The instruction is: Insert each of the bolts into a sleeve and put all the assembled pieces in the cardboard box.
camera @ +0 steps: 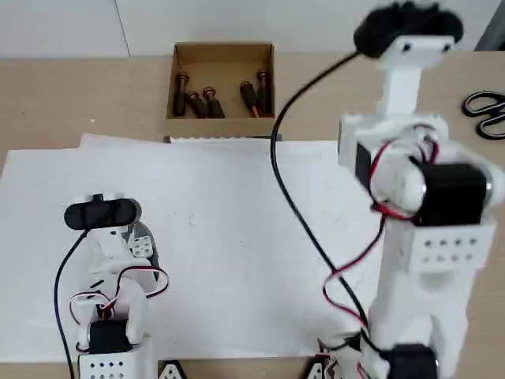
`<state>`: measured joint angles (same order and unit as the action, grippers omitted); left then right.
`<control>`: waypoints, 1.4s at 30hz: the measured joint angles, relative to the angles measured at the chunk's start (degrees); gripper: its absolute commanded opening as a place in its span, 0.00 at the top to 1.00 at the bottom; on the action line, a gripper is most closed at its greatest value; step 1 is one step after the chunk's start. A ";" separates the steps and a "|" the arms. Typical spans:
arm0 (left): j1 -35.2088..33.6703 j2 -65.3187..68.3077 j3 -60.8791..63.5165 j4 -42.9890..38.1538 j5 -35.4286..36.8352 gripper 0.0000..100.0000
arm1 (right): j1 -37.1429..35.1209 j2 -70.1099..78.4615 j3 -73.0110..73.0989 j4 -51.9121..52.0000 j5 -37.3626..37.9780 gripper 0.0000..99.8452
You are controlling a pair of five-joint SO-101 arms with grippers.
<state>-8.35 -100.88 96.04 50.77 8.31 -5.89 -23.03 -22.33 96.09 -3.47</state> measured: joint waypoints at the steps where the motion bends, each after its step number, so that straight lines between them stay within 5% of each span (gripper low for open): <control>1: 0.00 0.00 0.00 0.00 0.00 0.99 | 0.00 -2.55 3.69 0.00 0.00 1.00; 24: 0.00 0.00 0.00 0.00 0.00 0.99 | 7.30 -60.22 92.31 -31.65 3.87 1.00; 33: 0.00 0.00 0.00 0.00 0.00 0.99 | 7.74 -79.38 110.51 -32.79 6.07 1.00; 42: -0.09 0.00 0.00 0.00 0.00 0.99 | 7.65 -80.09 114.81 -32.79 6.07 1.00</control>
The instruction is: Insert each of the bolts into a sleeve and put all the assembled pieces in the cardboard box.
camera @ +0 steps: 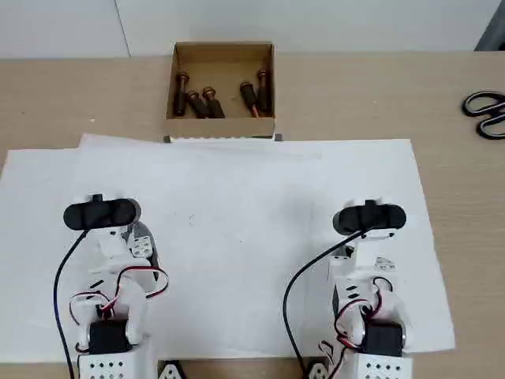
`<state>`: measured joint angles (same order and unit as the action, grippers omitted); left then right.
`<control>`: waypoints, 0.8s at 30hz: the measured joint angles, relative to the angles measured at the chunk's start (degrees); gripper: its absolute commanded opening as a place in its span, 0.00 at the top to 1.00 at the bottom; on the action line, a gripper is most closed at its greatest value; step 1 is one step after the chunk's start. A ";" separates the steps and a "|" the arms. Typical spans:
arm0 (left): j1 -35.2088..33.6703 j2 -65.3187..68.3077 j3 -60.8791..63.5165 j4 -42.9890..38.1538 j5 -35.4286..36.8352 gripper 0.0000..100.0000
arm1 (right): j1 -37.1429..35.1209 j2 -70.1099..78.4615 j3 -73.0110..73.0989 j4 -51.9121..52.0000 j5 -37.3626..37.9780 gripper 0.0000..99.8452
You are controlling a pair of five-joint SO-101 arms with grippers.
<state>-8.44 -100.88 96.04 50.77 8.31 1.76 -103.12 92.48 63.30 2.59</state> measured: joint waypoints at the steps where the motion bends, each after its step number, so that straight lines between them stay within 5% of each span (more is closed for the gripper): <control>1: 0.00 0.00 0.00 0.00 0.00 0.99 | 0.00 0.00 0.62 0.00 0.00 1.00; 24: 0.00 0.00 0.00 0.00 0.00 0.99 | 0.00 0.00 1.23 0.00 0.00 1.00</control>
